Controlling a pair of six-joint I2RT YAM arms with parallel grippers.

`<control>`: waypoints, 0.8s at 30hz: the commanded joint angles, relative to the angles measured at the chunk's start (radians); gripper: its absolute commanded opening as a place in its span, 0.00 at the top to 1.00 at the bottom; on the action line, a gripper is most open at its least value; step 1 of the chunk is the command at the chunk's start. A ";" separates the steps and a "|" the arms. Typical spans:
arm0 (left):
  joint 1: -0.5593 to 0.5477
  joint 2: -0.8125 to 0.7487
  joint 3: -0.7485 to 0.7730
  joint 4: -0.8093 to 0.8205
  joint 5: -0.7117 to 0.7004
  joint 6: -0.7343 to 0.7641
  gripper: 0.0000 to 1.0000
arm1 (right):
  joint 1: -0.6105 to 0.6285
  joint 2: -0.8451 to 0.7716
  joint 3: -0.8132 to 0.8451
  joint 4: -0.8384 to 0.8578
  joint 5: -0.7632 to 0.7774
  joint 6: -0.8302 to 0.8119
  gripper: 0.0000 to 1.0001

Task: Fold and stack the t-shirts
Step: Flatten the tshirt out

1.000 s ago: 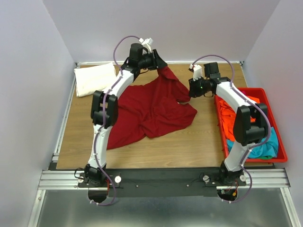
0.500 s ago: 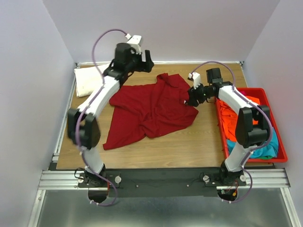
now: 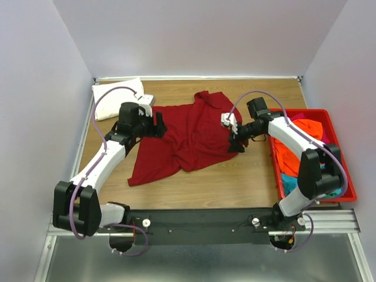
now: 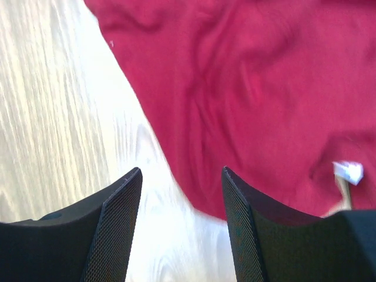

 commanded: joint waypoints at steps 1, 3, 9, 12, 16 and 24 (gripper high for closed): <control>-0.003 -0.120 -0.032 -0.029 0.042 0.052 0.23 | 0.065 0.146 0.132 -0.045 -0.048 -0.075 0.37; -0.001 -0.169 -0.040 -0.046 -0.022 0.097 0.23 | 0.091 0.233 0.226 -0.043 -0.047 -0.052 0.37; 0.000 -0.378 -0.120 0.006 -0.175 0.138 0.22 | 0.150 0.425 0.460 -0.046 -0.018 0.008 0.37; -0.001 -0.448 -0.173 0.032 -0.242 0.122 0.22 | 0.188 0.507 0.555 -0.043 0.000 0.105 0.41; -0.001 -0.506 -0.189 0.052 -0.265 0.138 0.21 | 0.223 0.565 0.610 -0.017 0.078 0.252 0.47; -0.001 -0.534 -0.196 0.067 -0.242 0.141 0.21 | 0.240 0.614 0.618 0.034 0.227 0.384 0.57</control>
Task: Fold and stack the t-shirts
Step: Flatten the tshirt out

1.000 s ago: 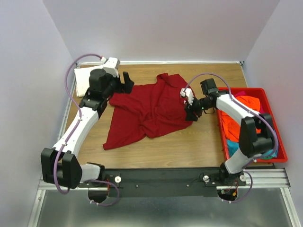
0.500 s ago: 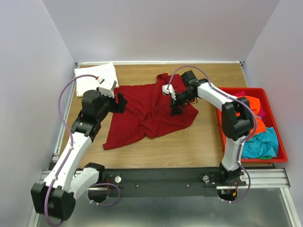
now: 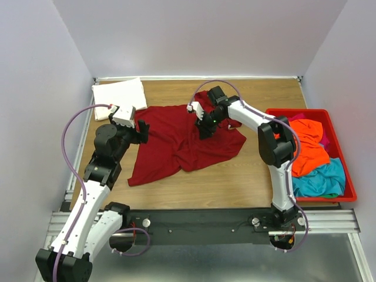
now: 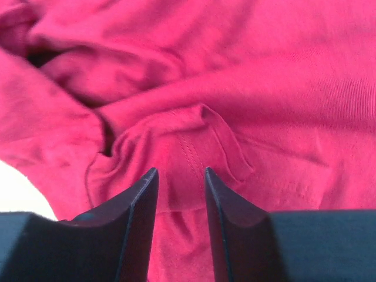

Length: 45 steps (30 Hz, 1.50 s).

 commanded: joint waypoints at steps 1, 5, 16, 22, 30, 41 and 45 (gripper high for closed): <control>0.001 -0.010 -0.005 0.035 -0.015 0.016 0.21 | 0.009 0.031 0.014 0.030 0.106 0.094 0.63; 0.000 -0.021 -0.005 0.035 -0.009 0.016 0.21 | 0.019 -0.006 0.004 0.038 0.141 0.116 0.97; 0.000 -0.028 -0.009 0.043 0.024 0.016 0.22 | 0.019 -0.175 -0.085 0.050 0.215 0.246 0.55; 0.000 -0.041 -0.014 0.043 0.020 0.012 0.22 | 0.021 -0.061 -0.010 0.064 0.255 0.381 0.44; 0.001 -0.012 -0.014 0.044 0.034 0.016 0.22 | 0.021 0.025 0.039 0.067 0.250 0.430 0.57; 0.000 -0.033 -0.016 0.047 0.036 0.017 0.22 | 0.022 -0.418 -0.234 -0.174 0.230 0.098 0.99; 0.001 -0.038 -0.016 0.058 0.066 0.019 0.22 | 0.019 -0.818 -0.553 -0.405 0.296 -0.180 0.99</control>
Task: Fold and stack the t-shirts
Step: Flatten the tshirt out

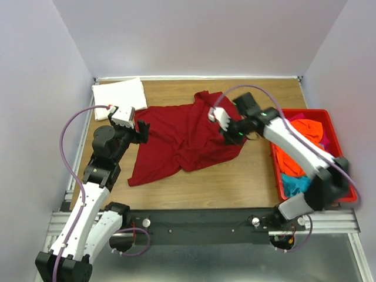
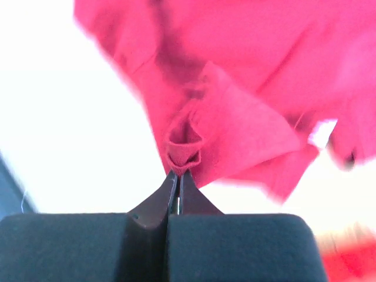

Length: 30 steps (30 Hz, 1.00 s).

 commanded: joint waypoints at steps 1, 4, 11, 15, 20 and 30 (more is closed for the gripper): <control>0.000 -0.016 -0.016 0.036 0.051 0.015 0.22 | 0.005 -0.373 -0.356 -0.343 0.088 -0.319 0.99; 0.000 -0.010 -0.017 0.045 0.086 0.016 0.22 | -0.028 -0.549 -0.493 -0.408 0.183 -0.316 0.99; 0.000 -0.001 -0.022 0.051 0.128 0.012 0.22 | -0.238 -0.753 -0.569 -0.341 0.257 -0.227 0.61; -0.002 0.013 -0.031 0.060 0.140 0.003 0.22 | -0.249 -0.772 -0.574 -0.210 0.272 -0.128 0.33; -0.002 0.076 -0.029 0.062 0.145 -0.028 0.22 | -0.251 -0.643 -0.494 -0.039 0.127 -0.046 0.27; 0.001 0.205 0.013 -0.003 0.050 -0.074 0.23 | -0.249 0.110 0.078 0.170 0.022 -0.006 0.34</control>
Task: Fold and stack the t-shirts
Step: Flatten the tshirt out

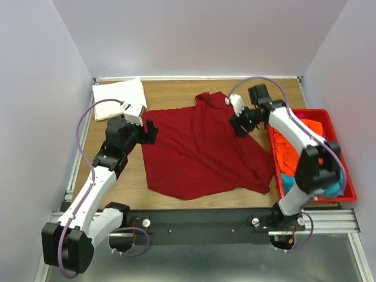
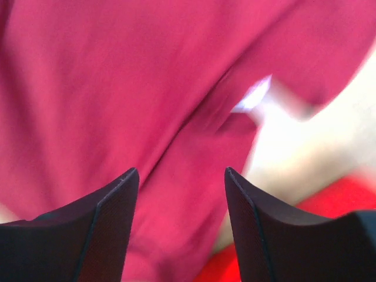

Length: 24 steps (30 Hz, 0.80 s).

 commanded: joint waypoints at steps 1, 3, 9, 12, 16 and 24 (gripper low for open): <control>0.001 0.005 0.030 -0.037 -0.062 -0.006 0.23 | -0.005 0.250 0.280 0.118 -0.071 0.026 0.36; 0.001 -0.011 0.026 -0.035 -0.085 0.005 0.23 | -0.004 0.415 0.448 0.118 -0.053 -0.003 0.42; 0.003 -0.043 0.020 -0.034 -0.122 0.006 0.23 | -0.001 0.695 0.725 0.117 -0.053 -0.072 0.44; 0.003 -0.050 0.016 -0.027 -0.126 0.008 0.23 | 0.004 0.786 0.831 0.117 -0.034 -0.068 0.44; 0.004 -0.044 0.019 -0.027 -0.128 0.011 0.23 | 0.005 0.843 0.907 0.117 -0.027 -0.074 0.44; 0.004 -0.024 0.022 -0.027 -0.112 0.017 0.23 | 0.025 0.945 0.974 0.117 -0.007 -0.054 0.44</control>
